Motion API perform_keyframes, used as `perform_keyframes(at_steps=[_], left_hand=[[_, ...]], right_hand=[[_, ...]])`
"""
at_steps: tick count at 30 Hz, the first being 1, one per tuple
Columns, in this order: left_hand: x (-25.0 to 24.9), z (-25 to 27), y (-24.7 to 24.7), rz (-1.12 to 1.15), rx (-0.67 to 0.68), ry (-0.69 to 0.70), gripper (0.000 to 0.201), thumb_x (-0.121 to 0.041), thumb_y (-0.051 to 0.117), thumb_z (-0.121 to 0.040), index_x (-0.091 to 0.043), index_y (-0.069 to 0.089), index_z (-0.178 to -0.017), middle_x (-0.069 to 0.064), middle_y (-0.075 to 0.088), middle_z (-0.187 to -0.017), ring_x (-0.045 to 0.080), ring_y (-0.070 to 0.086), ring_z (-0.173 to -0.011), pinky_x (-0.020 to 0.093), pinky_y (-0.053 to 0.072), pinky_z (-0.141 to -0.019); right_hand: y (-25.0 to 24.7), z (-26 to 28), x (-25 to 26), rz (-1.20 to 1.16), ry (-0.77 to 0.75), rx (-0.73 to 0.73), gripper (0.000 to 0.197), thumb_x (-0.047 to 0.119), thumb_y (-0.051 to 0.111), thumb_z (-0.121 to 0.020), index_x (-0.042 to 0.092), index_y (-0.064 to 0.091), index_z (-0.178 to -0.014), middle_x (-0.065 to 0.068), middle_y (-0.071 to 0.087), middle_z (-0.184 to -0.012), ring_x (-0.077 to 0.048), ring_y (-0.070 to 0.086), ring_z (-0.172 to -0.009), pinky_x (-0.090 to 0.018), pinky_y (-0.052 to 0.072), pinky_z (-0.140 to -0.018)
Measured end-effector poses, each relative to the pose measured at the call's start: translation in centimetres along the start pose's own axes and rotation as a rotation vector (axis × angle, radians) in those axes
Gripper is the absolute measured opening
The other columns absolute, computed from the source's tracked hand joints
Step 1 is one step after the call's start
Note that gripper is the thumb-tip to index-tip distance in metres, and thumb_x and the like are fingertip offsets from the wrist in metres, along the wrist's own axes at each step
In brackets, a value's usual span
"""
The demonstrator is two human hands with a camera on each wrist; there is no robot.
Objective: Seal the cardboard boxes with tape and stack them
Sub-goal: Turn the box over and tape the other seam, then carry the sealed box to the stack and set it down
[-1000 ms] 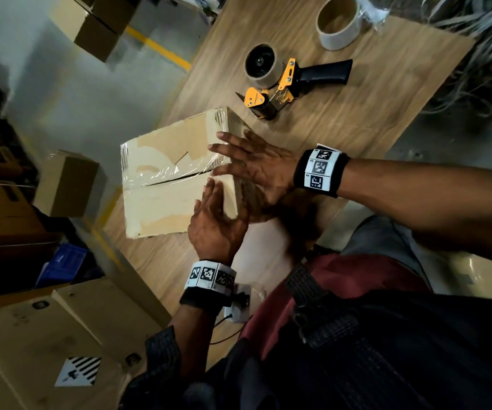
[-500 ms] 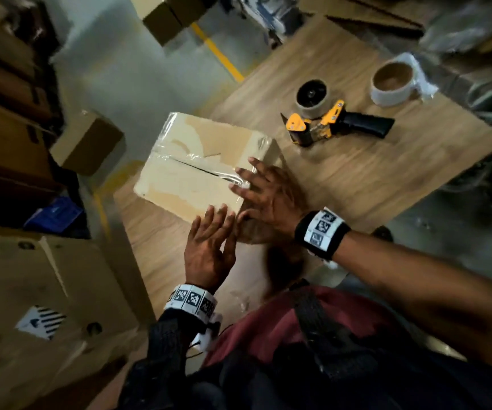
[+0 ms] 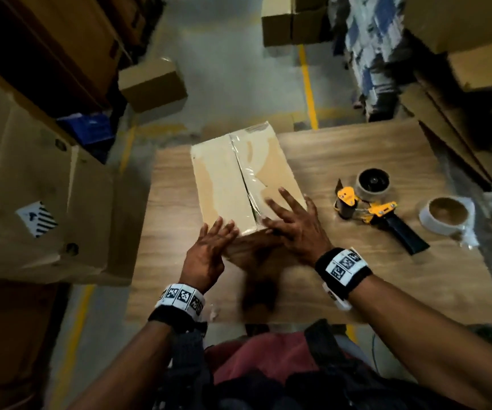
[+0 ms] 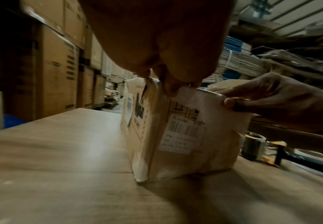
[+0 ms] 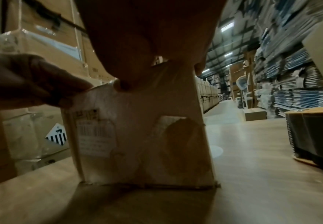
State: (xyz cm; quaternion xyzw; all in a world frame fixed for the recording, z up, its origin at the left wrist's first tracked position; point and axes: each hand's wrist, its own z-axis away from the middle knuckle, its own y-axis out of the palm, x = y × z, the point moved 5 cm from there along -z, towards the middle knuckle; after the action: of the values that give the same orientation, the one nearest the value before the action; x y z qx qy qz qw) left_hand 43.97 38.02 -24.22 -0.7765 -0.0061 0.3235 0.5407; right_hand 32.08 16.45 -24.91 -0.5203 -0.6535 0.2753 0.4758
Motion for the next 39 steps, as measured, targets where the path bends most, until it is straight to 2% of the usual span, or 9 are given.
perform_keyframes(at_steps=[2,4,7,11,15,24,30,34,39], left_hand=[[0.1,0.8,-1.2,0.123,-0.152,-0.177,0.053,-0.001,0.055,-0.1,-0.017,0.054,-0.151,0.003,0.044,-0.162,0.018,0.031,-0.155,0.031,0.026,-0.127],[1.4,2.2,-1.3,0.219,-0.242,-0.481,0.075,-0.02,0.079,-0.092,-0.021,0.043,-0.158,-0.003,0.038,-0.164,0.011,0.032,-0.153,0.028,0.029,-0.123],[2.4,3.5,1.0,0.48,-0.206,-0.821,0.105,-0.048,0.09,-0.075,-0.032,0.034,-0.162,-0.01,0.039,-0.16,0.007,0.042,-0.143,0.041,0.039,-0.121],[0.4,1.4,0.4,0.586,-0.319,-0.699,0.073,-0.012,0.082,-0.08,-0.029,0.057,-0.147,-0.007,0.072,-0.132,0.016,0.068,-0.123,0.053,0.055,-0.104],[-0.6,-0.3,-5.1,0.536,-0.524,-0.683,0.063,-0.006,0.076,-0.086,-0.037,0.065,-0.139,-0.009,0.074,-0.128,0.014,0.069,-0.121,0.051,0.055,-0.104],[-2.0,0.1,-31.0,0.315,-0.965,-0.471,0.058,-0.011,0.083,-0.086,-0.032,0.065,-0.137,-0.014,0.073,-0.127,0.008,0.069,-0.119,0.042,0.054,-0.107],[-1.8,4.2,-55.7,0.022,-1.07,-0.222,0.053,-0.014,0.079,-0.092,-0.016,0.063,-0.143,-0.002,0.072,-0.13,0.008,0.069,-0.117,0.035,0.056,-0.104],[1.1,6.8,-70.2,0.001,-1.088,-0.16,0.046,-0.004,0.077,-0.092,-0.006,0.066,-0.136,0.003,0.076,-0.119,0.01,0.071,-0.109,0.035,0.059,-0.097],[6.9,10.2,-82.1,-0.033,-1.117,-0.142,0.048,0.002,0.076,-0.09,-0.015,0.065,-0.134,-0.022,0.076,-0.101,-0.003,0.07,-0.095,0.021,0.059,-0.083]], right_hand=[[-0.8,0.4,-1.1,-0.083,0.126,-0.033,0.059,0.047,0.064,-0.096,0.039,0.045,-0.15,-0.008,0.029,-0.168,-0.033,0.018,-0.157,-0.065,0.022,-0.115],[-1.8,1.0,-3.0,-0.246,0.368,-0.011,0.093,0.055,0.076,-0.086,0.038,0.025,-0.162,-0.006,0.015,-0.172,-0.027,0.009,-0.159,-0.05,0.018,-0.121],[-0.8,1.8,-4.9,-0.547,0.553,0.132,0.108,0.052,0.08,-0.083,0.026,0.012,-0.164,0.003,0.035,-0.162,-0.015,0.034,-0.149,-0.019,0.026,-0.114],[-0.9,-0.3,-4.8,-0.478,0.478,0.138,0.09,0.036,0.071,-0.094,0.015,0.018,-0.164,-0.016,0.051,-0.153,-0.035,0.059,-0.129,-0.031,0.045,-0.098],[-4.6,-7.6,-2.4,-0.413,0.362,0.077,0.084,0.039,0.069,-0.094,0.022,0.026,-0.163,-0.015,0.054,-0.151,-0.044,0.064,-0.119,-0.047,0.053,-0.089],[-17.6,-27.2,14.1,-0.545,-0.091,-0.18,0.092,0.061,0.057,-0.085,0.023,0.026,-0.163,-0.027,0.063,-0.134,-0.05,0.067,-0.105,-0.051,0.054,-0.081],[-22.0,-41.3,29.8,-0.843,-0.441,-0.308,0.064,0.02,0.069,-0.098,0.033,0.043,-0.155,-0.005,0.058,-0.148,-0.018,0.063,-0.128,-0.047,0.054,-0.105],[-23.6,-48.8,41.5,-1.013,-0.512,-0.32,0.061,0.007,0.068,-0.098,0.03,0.049,-0.152,0.012,0.053,-0.148,0.019,0.057,-0.115,-0.026,0.051,-0.105],[-22.4,-55.1,52.8,-1.063,-0.571,-0.343,0.064,0.001,0.061,-0.101,0.026,0.043,-0.156,0.003,0.048,-0.157,0.0,0.052,-0.136,-0.034,0.048,-0.112]])
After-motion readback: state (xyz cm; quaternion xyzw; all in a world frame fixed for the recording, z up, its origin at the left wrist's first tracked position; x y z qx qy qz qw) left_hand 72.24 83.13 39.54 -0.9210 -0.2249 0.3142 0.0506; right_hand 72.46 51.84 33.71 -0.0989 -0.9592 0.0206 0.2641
